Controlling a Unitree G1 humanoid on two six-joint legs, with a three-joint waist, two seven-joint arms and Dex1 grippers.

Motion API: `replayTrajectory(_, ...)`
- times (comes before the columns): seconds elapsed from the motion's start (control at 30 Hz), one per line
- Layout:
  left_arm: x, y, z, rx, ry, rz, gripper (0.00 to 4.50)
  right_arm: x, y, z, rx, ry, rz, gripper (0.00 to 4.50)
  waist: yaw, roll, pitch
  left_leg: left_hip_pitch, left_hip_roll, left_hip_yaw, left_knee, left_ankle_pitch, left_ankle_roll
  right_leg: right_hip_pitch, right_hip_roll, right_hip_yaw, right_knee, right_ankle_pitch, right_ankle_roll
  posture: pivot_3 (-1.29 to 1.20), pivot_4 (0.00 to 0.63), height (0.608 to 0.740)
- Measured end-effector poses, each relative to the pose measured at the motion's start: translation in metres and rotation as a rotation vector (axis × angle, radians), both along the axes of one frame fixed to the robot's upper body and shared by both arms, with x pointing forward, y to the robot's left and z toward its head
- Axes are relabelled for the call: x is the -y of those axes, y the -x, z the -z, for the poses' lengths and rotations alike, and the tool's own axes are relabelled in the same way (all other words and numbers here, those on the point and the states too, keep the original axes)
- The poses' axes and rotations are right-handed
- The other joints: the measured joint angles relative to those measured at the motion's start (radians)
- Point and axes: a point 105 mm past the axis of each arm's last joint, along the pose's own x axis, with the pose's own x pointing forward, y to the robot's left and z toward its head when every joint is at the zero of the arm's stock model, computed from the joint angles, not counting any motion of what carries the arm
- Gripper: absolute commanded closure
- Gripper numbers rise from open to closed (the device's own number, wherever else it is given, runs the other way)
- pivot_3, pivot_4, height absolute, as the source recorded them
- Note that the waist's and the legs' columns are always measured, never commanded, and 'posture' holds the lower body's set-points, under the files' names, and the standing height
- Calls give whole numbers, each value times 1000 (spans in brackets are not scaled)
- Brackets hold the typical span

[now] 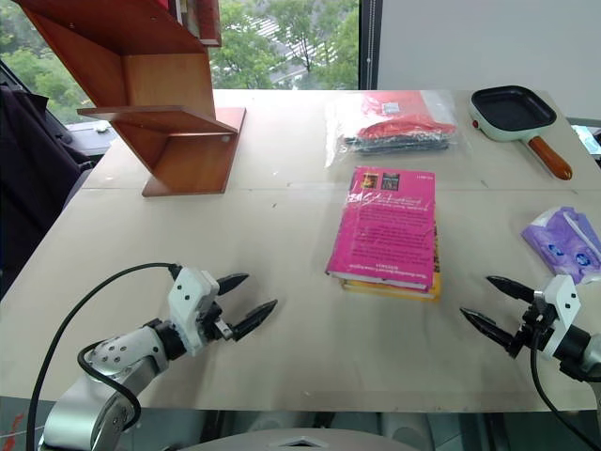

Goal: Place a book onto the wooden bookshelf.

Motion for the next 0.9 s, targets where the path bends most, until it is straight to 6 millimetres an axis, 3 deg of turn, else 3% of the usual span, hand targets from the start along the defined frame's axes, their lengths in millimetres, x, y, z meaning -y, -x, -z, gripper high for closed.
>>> replayTrajectory(0.5, 3, -4, -11, 4, -4, 101, 0, 13, -3, 10, -15, 48, 42, 14, -1, 0, 1, 0, 0, 0, -1, 0, 0, 0, 0, 1, -1, 0, 0, 0, 150, 720)
replayTrajectory(0.8, 3, -9, -18, 35, -21, 113, 0, 13, -17, 0, 22, 50, 52, 14, 0, 0, 1, 0, 0, 1, -1, 0, 0, -1, 1, 1, -1, 0, 0, 0, 150, 720)
replayTrajectory(0.9, 3, -12, -24, 60, -46, 137, 0, 11, -30, -13, 60, 5, 69, 922, -3, 0, 1, 0, 1, 1, -1, 0, 0, -1, 1, 1, 0, 0, 0, 0, 150, 720)
